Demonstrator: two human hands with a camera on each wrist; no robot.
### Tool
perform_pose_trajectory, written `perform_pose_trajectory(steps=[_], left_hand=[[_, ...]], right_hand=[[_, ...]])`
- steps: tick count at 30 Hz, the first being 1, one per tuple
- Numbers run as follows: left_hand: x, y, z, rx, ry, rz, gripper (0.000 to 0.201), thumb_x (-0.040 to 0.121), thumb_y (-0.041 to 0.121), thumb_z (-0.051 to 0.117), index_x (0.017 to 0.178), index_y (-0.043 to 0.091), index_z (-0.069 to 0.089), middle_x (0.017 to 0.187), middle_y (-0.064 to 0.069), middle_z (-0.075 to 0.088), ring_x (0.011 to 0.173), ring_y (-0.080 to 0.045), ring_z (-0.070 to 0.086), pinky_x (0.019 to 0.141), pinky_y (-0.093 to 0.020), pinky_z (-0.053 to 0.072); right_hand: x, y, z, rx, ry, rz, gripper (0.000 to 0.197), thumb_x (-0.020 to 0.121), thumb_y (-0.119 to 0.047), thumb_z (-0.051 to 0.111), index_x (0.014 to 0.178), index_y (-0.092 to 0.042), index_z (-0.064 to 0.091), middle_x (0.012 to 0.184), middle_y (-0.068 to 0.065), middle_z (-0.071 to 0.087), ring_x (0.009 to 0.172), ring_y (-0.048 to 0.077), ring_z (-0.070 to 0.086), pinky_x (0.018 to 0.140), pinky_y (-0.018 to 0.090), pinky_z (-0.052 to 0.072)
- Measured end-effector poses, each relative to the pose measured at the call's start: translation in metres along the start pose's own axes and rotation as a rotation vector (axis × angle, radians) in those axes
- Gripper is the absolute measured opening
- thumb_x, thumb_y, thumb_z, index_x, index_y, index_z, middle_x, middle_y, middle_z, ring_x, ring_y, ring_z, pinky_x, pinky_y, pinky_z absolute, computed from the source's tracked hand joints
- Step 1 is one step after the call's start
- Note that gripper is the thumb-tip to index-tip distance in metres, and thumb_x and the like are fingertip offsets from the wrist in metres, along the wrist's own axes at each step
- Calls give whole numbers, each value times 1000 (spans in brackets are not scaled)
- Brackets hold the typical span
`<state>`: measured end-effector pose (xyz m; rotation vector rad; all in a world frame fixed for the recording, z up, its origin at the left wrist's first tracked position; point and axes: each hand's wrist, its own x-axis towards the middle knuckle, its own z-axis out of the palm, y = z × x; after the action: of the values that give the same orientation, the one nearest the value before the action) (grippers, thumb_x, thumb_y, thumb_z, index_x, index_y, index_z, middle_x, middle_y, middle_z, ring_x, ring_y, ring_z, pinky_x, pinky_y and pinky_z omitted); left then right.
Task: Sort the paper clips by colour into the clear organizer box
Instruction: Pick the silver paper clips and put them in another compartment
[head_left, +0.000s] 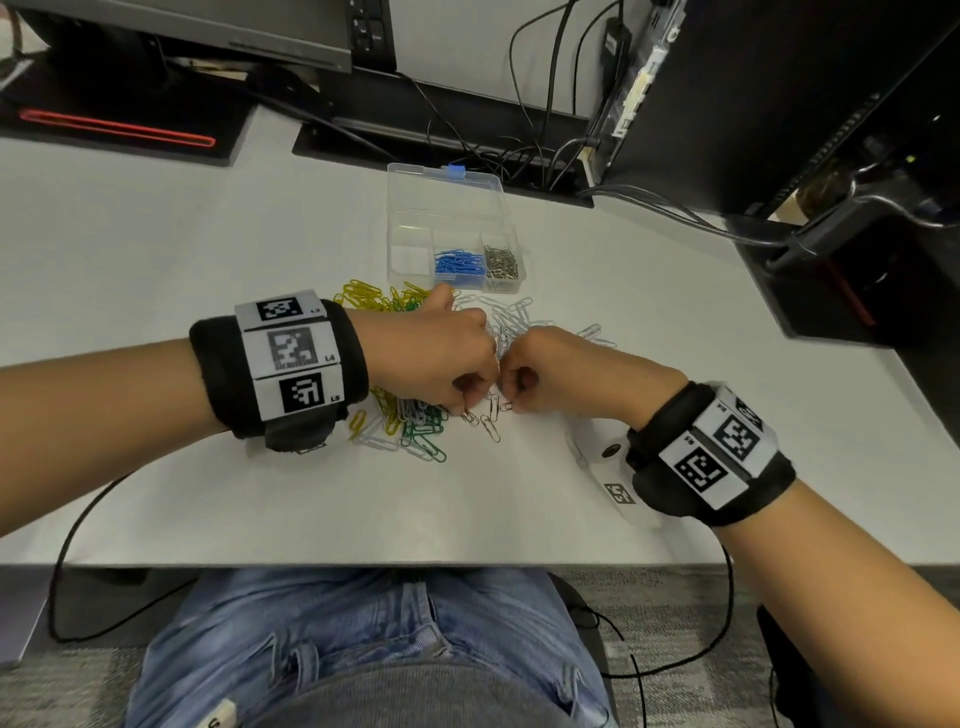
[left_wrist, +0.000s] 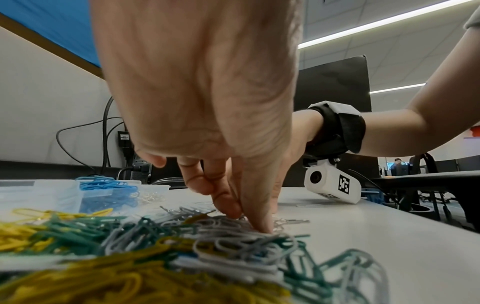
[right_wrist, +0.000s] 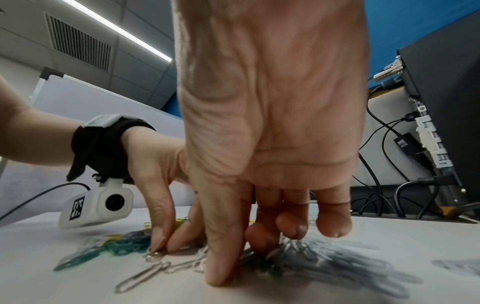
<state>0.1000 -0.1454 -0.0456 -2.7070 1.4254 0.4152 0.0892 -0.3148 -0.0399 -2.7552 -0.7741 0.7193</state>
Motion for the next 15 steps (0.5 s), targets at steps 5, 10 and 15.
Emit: perform_pose_trajectory(steps=[5,10,15], left_hand=[[0,0,0,-86,35,35,7,86,29,61,92,30,63,86,15,61,96,-3,34,75,-32,12],[0,2,-1,-53,24,53,5,84,32,66,86,30,62,80,13,59,90,-2,32,73,-32,12],[1,4,-1,3,15,60,3,87,27,63,84,28,62,82,12,56,92,-4,37,77,-33,14]], right_hand=[[0,-1,4,-125,-19,-21,36,82,-6,50,55,-25,37,60,-2,40,62,23,43,56,30,37],[-8,9,-28,43,158,39,17,83,-1,55,75,-14,61,77,0,60,71,16,54,66,26,45],[17,15,-64,174,577,63,16,84,0,58,74,-11,64,67,-12,56,64,4,52,56,3,39]])
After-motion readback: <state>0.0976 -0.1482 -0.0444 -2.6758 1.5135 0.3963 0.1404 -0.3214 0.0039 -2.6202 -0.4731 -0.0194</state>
